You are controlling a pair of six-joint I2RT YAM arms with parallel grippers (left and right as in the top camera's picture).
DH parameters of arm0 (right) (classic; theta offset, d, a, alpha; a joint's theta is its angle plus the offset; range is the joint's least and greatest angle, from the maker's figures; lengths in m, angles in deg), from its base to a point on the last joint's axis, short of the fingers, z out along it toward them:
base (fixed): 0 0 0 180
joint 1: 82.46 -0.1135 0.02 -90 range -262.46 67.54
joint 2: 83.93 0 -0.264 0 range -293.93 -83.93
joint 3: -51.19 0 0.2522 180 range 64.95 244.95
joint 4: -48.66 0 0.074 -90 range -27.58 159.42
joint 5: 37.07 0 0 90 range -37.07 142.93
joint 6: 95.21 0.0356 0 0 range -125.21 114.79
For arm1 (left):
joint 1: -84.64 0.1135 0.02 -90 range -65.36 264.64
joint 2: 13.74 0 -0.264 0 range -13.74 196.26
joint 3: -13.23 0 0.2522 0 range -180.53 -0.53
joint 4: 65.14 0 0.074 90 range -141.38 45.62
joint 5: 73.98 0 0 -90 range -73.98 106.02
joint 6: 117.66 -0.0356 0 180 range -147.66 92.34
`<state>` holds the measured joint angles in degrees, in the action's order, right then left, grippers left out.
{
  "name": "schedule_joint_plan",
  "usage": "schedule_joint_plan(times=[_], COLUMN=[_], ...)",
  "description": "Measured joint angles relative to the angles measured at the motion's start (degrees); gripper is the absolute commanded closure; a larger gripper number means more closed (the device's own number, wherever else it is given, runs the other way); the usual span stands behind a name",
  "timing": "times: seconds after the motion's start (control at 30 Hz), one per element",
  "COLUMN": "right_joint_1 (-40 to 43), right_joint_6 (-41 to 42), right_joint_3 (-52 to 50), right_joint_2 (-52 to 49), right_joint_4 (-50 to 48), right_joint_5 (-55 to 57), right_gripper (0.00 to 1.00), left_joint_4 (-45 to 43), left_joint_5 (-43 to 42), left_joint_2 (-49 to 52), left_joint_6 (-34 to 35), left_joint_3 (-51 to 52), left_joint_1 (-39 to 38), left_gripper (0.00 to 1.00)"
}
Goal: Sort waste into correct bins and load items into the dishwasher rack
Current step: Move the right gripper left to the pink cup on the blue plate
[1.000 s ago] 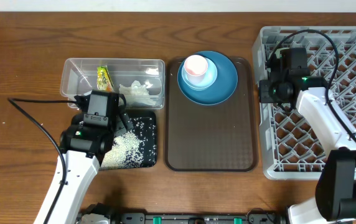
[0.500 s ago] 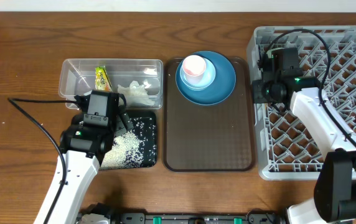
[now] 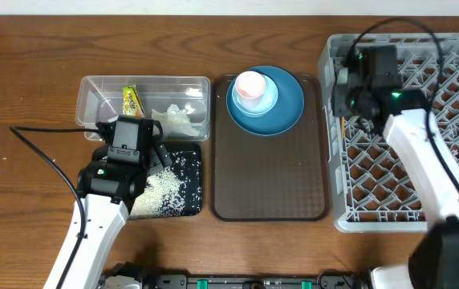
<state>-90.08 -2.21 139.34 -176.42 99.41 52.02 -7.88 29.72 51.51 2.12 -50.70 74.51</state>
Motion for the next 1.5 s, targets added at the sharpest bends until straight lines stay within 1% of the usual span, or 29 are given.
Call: schedule_joint_plan(times=[0.2,0.4,0.63,0.97,1.03,1.1,1.2,1.33,1.5], right_joint_1=[-5.46,-11.61,-18.69,-22.23,-22.47,-22.47,-22.47,-22.47,-22.47], right_joint_6=[-0.02,-0.02,-2.58,-6.54,-6.84,-7.17,-7.78,-7.91,-8.09], right_joint_3=[1.64,1.64,1.64,1.64,1.64,1.64,1.64,1.64,1.64], right_joint_2=[6.43,5.53,0.00,-12.39,-14.45,-16.04,-17.75,-17.94,-17.94], right_joint_4=[-2.16,-6.62,-16.55,-26.36,-27.78,-28.30,-27.78,-25.53,-22.60], right_joint_5=[-4.35,-6.73,-7.63,-7.28,-7.21,-7.21,-6.99,-5.92,-5.20], right_gripper=[0.57,0.57,0.59,0.59,0.61,0.64,0.71,0.72,0.78], left_joint_4=[-0.07,-0.11,-0.35,-0.37,-0.37,-0.35,-0.37,-0.37,-0.37], left_joint_5=[0.02,0.02,0.02,0.02,0.02,0.02,0.02,0.02,0.02], left_joint_2=[0.00,0.00,0.00,0.00,0.00,0.00,0.00,0.00,0.00], left_joint_6=[0.00,0.00,0.00,0.02,0.00,0.02,0.00,0.02,0.00], left_joint_3=[0.00,0.00,0.00,0.00,0.00,0.00,0.00,0.00,0.00], left_joint_1=[0.00,0.00,0.00,0.00,0.00,0.00,0.00,0.00,0.00], left_gripper=[0.02,0.02,0.02,0.02,0.02,0.02,0.02,0.02,0.02])
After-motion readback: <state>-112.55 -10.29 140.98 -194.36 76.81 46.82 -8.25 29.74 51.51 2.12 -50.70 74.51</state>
